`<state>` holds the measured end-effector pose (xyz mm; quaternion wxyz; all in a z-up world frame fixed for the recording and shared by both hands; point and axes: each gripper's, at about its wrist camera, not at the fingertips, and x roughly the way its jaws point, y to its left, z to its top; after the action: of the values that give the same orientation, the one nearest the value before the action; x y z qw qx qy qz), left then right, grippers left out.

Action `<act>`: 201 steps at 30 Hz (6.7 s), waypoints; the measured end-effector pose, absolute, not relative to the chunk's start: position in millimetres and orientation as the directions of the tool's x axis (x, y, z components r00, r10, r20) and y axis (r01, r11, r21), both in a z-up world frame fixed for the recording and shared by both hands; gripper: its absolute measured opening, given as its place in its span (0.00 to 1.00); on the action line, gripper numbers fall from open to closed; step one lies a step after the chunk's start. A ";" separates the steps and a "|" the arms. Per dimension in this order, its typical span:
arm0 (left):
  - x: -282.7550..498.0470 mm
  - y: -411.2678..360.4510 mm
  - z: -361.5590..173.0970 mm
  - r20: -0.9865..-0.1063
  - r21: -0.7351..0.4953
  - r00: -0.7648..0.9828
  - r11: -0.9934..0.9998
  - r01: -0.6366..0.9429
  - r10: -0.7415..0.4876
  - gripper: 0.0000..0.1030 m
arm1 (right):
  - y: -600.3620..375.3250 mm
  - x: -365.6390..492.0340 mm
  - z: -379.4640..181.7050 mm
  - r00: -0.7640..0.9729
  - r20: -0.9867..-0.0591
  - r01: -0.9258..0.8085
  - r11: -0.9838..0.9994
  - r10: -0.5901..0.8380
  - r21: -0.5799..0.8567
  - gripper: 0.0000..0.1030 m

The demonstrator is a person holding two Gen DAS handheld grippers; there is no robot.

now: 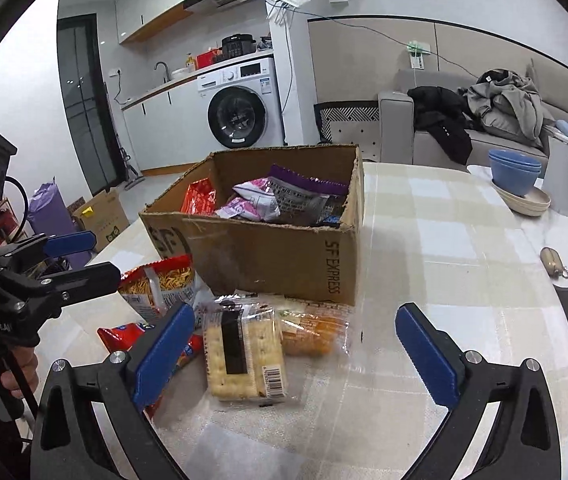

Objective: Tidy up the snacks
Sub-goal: 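Move both tools back toward the remaining snack pile, then grasp the clear cracker pack with the right gripper, then grasp the red cookie pack with the left gripper, then lift both held packs and carry them over the cardboard box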

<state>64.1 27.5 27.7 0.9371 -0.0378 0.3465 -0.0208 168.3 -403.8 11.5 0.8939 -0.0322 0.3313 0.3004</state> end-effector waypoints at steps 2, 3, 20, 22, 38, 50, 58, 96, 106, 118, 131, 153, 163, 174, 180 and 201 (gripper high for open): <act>64.6 24.1 24.1 -0.661 -0.071 0.748 0.997 0.012 -0.056 0.99 | -402.1 167.0 9.5 0.597 -0.619 -0.559 0.818 0.510 0.134 0.99; 62.6 24.6 21.7 -0.667 -0.067 0.743 0.998 0.007 -0.050 0.99 | -400.7 166.2 8.0 0.592 -0.626 -0.560 0.818 0.507 0.132 0.99; 48.4 34.6 17.1 -0.696 -0.097 0.714 0.995 0.008 -0.073 0.99 | -368.5 162.0 -35.9 0.493 -0.750 -0.584 0.807 0.442 0.092 0.99; 48.8 30.9 17.3 -0.698 -0.084 0.713 0.996 0.018 -0.072 0.99 | -366.5 161.8 -40.0 0.491 -0.756 -0.580 0.810 0.433 0.088 0.99; 51.1 33.3 14.7 -0.705 -0.093 0.705 0.996 0.015 -0.077 0.99 | -334.7 156.8 -54.5 0.441 -0.796 -0.630 0.775 0.415 0.056 0.76; 51.3 36.9 12.4 -0.706 -0.103 0.703 0.995 0.012 -0.082 0.99 | -328.1 155.7 -56.1 0.427 -0.799 -0.629 0.774 0.424 0.074 0.59; 48.7 35.2 12.1 -0.705 -0.099 0.701 0.994 0.053 -0.107 0.99 | -335.0 153.2 -46.8 0.463 -0.764 -0.639 0.767 0.450 0.064 0.58; 80.9 7.6 -58.4 -0.801 -0.174 0.551 0.972 0.160 -0.234 0.87 | -374.1 144.5 -5.3 0.506 -0.673 -0.638 0.759 0.540 0.130 0.58; 81.4 -6.4 -66.1 -0.790 -0.159 0.557 0.964 0.213 -0.254 0.63 | -376.4 143.5 -1.3 0.514 -0.660 -0.636 0.760 0.547 0.134 0.58; 62.5 -2.0 -37.2 -0.727 -0.212 0.606 0.945 0.249 -0.322 0.55 | -388.1 137.3 7.7 0.547 -0.611 -0.634 0.760 0.572 0.144 0.58; 30.4 32.7 7.6 -0.651 -0.207 0.698 0.954 0.215 -0.298 0.55 | -394.6 127.5 24.8 0.590 -0.520 -0.643 0.749 0.617 0.160 0.58; 47.2 51.7 69.8 -0.575 -0.202 0.794 0.975 0.095 -0.196 0.55 | -399.8 138.3 50.4 0.626 -0.457 -0.630 0.755 0.632 0.182 0.58; 72.1 54.0 84.5 -0.555 -0.192 0.816 0.980 0.061 -0.159 0.56 | -398.3 156.9 61.2 0.623 -0.450 -0.624 0.753 0.640 0.208 0.58; 109.1 57.9 79.4 -0.564 -0.192 0.816 0.981 0.020 -0.127 0.56 | -385.2 172.7 56.7 0.629 -0.468 -0.607 0.769 0.620 0.203 0.58; 128.0 56.6 75.1 -0.570 -0.171 0.815 0.985 0.011 -0.108 0.56 | -379.3 178.4 58.0 0.627 -0.475 -0.607 0.769 0.618 0.200 0.58; 192.4 48.1 52.6 -0.599 -0.096 0.799 0.995 -0.007 -0.052 0.56 | -350.7 208.4 62.5 0.601 -0.530 -0.616 0.770 0.598 0.170 0.58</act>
<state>192.4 48.1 52.6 0.9474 -0.0467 0.3165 -0.0118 208.4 -350.7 62.5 0.8946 -0.0154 0.2905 0.3391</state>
